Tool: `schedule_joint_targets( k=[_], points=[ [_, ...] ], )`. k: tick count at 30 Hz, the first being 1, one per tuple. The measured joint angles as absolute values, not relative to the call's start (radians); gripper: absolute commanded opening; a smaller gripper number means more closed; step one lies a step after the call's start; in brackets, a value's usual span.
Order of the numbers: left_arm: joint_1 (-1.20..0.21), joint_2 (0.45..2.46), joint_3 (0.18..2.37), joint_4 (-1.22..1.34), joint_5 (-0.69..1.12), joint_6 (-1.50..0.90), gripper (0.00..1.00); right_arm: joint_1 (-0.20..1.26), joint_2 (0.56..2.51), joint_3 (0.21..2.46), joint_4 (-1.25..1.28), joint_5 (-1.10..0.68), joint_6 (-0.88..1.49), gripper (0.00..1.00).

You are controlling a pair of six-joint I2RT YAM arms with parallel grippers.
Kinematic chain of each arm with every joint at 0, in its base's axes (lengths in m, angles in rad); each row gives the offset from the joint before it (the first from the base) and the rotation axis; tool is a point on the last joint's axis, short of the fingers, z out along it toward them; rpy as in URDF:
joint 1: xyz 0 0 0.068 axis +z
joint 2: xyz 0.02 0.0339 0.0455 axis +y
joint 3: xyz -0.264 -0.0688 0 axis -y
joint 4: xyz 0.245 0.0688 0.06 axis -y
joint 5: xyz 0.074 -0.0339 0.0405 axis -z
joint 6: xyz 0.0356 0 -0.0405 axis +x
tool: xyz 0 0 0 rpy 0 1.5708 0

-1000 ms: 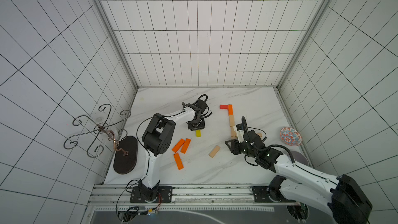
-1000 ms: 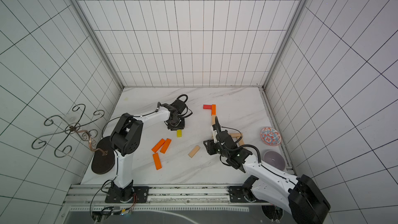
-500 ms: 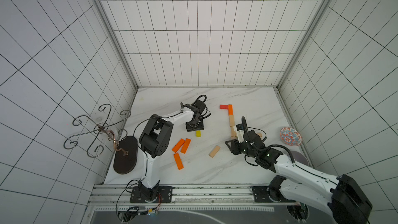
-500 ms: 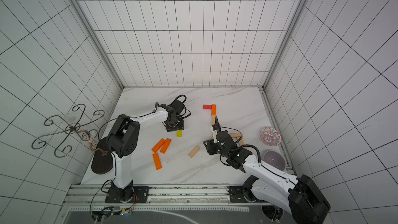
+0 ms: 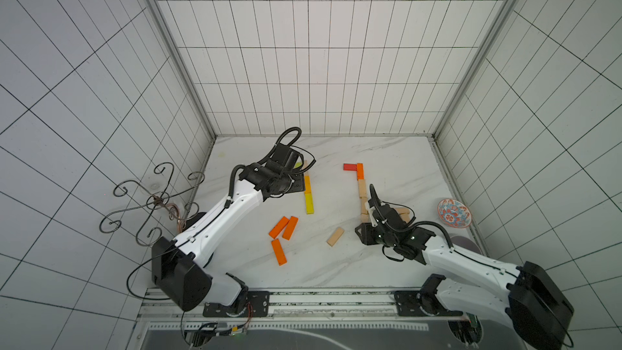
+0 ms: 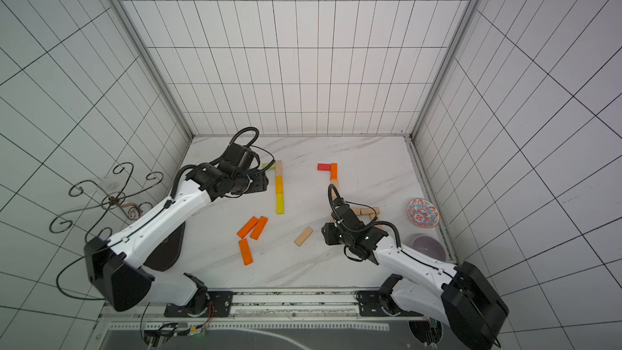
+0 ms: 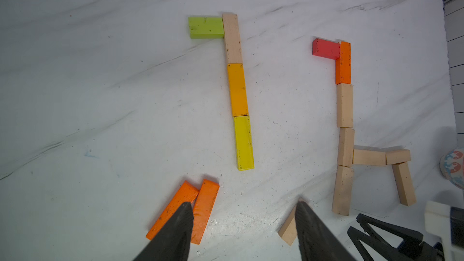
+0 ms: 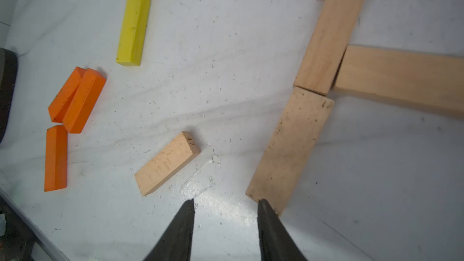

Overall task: Assemble a giraffe with building blocks
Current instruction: Assemble the building block at the center of the board, then pick up the building block from the center of the board.

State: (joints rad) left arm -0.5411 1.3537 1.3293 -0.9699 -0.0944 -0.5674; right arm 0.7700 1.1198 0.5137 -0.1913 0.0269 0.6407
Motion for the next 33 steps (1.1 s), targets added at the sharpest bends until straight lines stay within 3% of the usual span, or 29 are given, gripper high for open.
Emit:
schedule_joint_targets(
  k=[7,17,33],
  points=[
    [-0.519,1.017,1.169,-1.007,-0.189,-0.548,0.67,0.941,1.312,0.797,-0.364,0.175,0.847,0.46],
    [-0.503,0.662,1.147,-1.019,-0.333,-0.546,0.7,1.173,1.798,1.334,-0.532,0.336,1.092,0.49],
    [-0.503,0.54,1.072,-1.06,-0.365,-0.568,0.71,1.225,2.195,1.767,-0.658,0.344,1.165,0.55]
  ],
)
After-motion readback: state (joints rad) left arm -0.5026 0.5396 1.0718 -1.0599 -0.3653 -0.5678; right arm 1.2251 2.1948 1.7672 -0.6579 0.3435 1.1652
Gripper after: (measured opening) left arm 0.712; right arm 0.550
